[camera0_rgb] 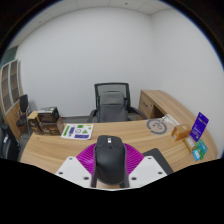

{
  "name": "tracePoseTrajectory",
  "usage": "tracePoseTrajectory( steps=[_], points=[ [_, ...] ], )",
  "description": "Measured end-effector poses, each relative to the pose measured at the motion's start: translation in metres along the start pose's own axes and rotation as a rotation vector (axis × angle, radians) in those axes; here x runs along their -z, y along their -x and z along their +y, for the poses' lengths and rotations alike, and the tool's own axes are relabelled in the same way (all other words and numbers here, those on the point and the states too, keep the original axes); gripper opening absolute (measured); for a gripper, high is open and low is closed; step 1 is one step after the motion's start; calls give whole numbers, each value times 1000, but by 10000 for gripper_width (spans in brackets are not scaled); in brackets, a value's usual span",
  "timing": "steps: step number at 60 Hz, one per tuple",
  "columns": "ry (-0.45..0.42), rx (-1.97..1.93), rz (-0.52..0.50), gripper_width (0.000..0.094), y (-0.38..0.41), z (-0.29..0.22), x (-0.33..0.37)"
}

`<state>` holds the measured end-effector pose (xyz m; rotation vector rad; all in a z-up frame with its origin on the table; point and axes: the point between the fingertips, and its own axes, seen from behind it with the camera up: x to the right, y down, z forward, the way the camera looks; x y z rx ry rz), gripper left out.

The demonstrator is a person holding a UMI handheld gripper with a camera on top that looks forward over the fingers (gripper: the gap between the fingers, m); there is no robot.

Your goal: Arrange mouse

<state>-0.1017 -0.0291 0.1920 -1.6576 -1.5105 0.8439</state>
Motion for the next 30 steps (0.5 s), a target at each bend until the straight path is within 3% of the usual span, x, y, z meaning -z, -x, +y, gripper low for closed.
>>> tracePoseTrajectory(
  steps=[14,30],
  points=[
    [85,-53,102,362,-117,67,-62],
    [182,-74,98,367,-139,154,-108]
  ],
)
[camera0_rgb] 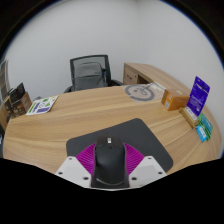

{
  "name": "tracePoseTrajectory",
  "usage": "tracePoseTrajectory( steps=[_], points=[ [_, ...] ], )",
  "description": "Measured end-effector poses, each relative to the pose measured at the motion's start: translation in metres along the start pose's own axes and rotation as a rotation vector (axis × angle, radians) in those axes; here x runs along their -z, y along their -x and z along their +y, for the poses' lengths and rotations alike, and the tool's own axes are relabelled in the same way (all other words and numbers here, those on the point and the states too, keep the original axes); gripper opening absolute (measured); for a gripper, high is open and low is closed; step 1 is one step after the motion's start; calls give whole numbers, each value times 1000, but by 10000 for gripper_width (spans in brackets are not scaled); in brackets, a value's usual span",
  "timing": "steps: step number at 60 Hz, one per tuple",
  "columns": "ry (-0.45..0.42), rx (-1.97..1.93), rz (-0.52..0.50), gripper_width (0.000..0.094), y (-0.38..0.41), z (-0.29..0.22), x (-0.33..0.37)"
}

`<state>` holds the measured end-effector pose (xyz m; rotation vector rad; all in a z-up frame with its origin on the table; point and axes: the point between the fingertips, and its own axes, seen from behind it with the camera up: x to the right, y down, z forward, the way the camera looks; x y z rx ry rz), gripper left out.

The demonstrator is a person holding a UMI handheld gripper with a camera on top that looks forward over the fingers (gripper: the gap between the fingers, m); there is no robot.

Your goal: Arrange mouse

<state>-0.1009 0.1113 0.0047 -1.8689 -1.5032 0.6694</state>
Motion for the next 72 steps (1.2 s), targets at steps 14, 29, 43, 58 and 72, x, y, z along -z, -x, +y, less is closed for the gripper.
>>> tracePoseTrajectory(
  steps=[14,29,43,58,72],
  points=[
    [15,13,-3,454,-3,14,-8],
    [5,29,38,860,-14,-1,22],
    [-57,77,47,852,2,-37,144],
    [-91,100,45,864,25,-43,304],
    [-88,46,58,861,30,-13,415]
  ],
)
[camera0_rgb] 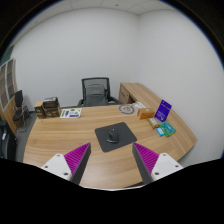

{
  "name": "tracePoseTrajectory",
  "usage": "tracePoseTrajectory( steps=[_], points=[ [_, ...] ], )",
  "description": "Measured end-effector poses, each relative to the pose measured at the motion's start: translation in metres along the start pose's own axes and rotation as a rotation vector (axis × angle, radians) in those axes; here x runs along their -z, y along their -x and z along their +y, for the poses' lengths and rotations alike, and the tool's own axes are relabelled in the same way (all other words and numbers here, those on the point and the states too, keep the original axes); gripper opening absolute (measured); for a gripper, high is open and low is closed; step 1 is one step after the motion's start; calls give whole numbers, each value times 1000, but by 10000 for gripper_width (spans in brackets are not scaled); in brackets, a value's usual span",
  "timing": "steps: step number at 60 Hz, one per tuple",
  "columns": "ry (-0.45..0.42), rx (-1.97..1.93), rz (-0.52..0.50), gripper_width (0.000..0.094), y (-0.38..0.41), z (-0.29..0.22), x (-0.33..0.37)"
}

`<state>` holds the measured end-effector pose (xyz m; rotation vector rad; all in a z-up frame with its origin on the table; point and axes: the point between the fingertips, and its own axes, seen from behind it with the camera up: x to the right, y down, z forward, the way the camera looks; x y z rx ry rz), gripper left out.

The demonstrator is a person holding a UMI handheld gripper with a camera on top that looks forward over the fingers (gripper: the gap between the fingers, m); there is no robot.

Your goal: Arrange mouse

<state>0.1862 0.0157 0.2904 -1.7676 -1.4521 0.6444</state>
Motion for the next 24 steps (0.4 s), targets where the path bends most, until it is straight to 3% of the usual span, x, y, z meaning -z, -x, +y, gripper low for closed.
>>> tracePoseTrajectory(
  steps=[24],
  points=[
    [6,-15,-14,862,16,24,42]
  ],
)
